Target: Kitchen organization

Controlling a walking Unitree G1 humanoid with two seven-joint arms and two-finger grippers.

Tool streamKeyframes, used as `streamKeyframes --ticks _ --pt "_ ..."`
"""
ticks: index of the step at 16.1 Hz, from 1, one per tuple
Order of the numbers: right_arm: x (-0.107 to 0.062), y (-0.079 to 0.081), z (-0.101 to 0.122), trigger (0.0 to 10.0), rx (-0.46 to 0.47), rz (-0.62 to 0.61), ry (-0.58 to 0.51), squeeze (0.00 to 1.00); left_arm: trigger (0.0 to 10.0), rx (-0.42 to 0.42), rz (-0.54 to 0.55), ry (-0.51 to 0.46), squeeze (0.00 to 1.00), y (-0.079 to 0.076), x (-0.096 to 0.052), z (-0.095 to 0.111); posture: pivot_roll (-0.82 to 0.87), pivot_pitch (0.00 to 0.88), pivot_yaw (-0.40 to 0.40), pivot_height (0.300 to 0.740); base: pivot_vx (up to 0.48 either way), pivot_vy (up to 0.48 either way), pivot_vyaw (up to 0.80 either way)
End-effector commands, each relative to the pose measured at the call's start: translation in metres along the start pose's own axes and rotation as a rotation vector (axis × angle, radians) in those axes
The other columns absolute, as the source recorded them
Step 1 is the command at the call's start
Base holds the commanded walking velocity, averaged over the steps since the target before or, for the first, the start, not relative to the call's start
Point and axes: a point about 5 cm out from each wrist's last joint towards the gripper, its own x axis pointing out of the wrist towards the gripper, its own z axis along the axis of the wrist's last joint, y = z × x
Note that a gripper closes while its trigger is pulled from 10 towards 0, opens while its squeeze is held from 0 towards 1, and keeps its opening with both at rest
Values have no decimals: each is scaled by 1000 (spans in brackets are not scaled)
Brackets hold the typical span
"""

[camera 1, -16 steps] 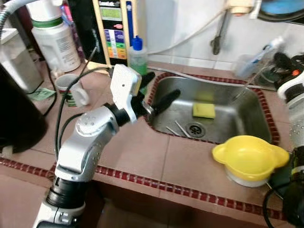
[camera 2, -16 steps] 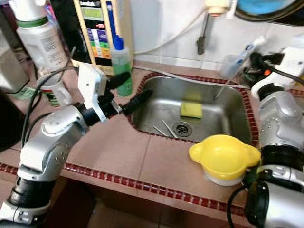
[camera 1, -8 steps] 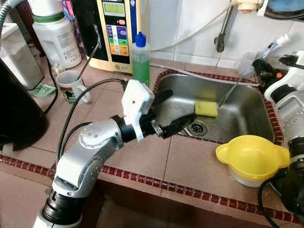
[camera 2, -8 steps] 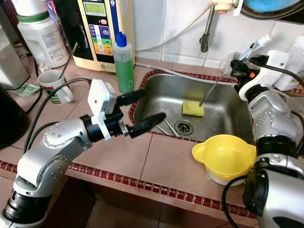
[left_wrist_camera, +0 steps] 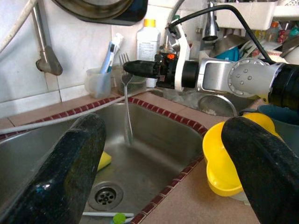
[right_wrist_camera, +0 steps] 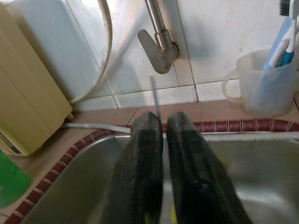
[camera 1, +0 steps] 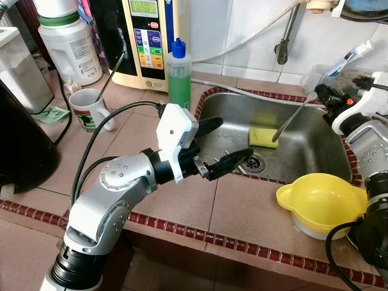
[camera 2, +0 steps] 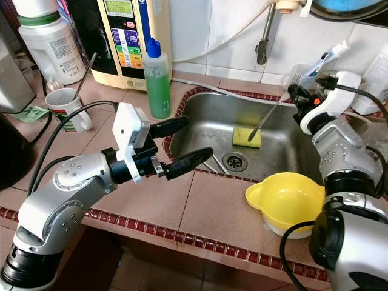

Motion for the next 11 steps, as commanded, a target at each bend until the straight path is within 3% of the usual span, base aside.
streamKeyframes --ticks 1,11 --pt "1 -1 11 10000 19 -2 -36 1000 10000 12 -31 0 0 -5 1 3 -81 125 27 740 0 0 0" --pt "3 1 11 10000 26 6 -49 1000 10000 25 -17 -4 0 -2 0 5 -69 97 24 740 0 0 0"
